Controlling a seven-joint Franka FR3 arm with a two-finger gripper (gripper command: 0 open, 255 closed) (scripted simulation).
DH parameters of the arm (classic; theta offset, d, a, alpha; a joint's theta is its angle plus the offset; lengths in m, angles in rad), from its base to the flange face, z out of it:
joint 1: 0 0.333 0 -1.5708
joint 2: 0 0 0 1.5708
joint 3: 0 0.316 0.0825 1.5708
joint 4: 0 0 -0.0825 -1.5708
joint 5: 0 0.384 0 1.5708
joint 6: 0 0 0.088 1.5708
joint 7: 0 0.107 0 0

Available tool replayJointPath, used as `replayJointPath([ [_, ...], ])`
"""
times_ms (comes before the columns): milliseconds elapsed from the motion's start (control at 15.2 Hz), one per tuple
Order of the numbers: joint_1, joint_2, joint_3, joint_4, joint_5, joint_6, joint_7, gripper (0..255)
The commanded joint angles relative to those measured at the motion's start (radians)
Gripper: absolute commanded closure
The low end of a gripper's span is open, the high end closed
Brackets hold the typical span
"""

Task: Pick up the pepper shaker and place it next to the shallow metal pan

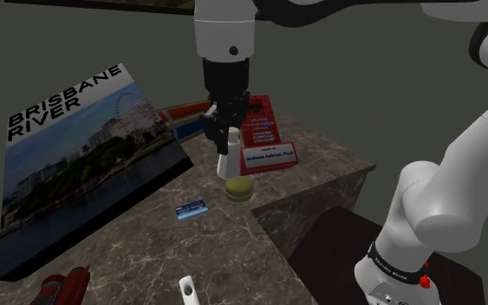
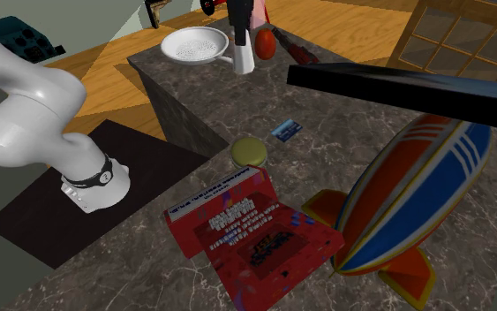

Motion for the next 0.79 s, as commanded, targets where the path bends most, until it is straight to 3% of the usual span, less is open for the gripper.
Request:
replayJointPath([
  [0,0.018,-0.020,0.025,-0.010,0.015,-0.010,0.041,255],
  [396,0.076,-0.046,0.125,-0.010,0.059,-0.035,0.190,255],
  [726,0.080,-0.059,0.127,-0.088,0.066,0.032,0.190,255],
])
